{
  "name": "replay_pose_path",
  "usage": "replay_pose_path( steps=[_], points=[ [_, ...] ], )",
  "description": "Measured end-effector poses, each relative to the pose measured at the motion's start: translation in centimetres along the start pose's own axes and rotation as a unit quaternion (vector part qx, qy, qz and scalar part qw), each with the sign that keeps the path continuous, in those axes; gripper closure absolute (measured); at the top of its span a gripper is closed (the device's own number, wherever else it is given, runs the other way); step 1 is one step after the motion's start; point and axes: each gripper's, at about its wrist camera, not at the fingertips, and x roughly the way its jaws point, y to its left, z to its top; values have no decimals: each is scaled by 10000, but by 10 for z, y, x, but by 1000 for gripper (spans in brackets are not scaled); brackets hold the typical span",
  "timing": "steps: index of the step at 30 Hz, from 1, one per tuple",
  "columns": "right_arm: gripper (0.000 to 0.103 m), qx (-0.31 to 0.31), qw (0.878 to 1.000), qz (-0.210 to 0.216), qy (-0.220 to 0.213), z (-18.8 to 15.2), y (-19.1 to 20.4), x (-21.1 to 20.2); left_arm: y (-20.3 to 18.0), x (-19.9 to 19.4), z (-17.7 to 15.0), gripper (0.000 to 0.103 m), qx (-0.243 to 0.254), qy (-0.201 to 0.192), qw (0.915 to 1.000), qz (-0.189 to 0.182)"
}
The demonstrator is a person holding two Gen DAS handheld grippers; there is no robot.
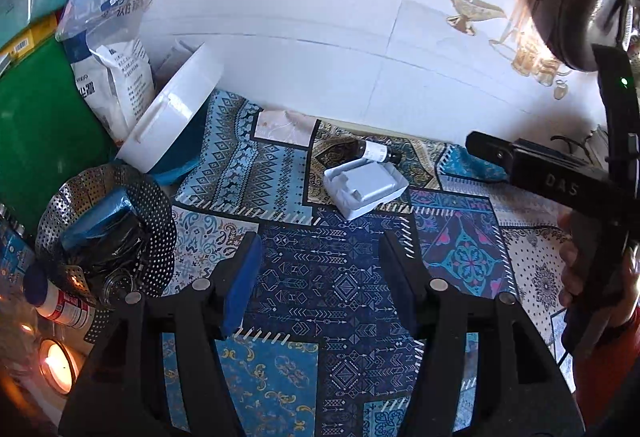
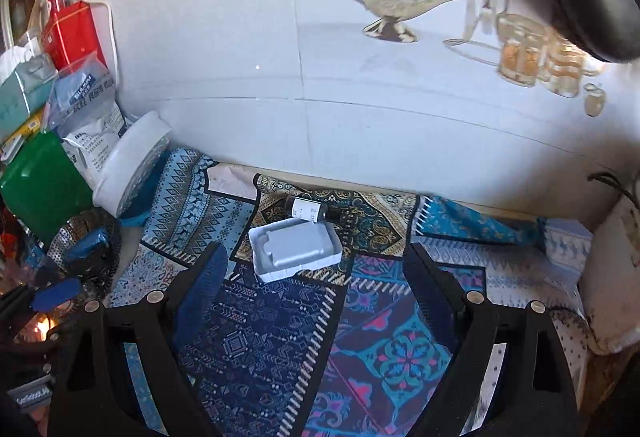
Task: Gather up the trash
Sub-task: 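Grasp the white plastic tray with the left gripper while the right grasps the dark bottle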
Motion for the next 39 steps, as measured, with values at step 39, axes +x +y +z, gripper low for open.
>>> replay_pose_path(
  steps=[39],
  points=[
    [23,681,9953,170,667,-14,-58,66,-6,170,25,44,-916,469,9946,102]
  ],
)
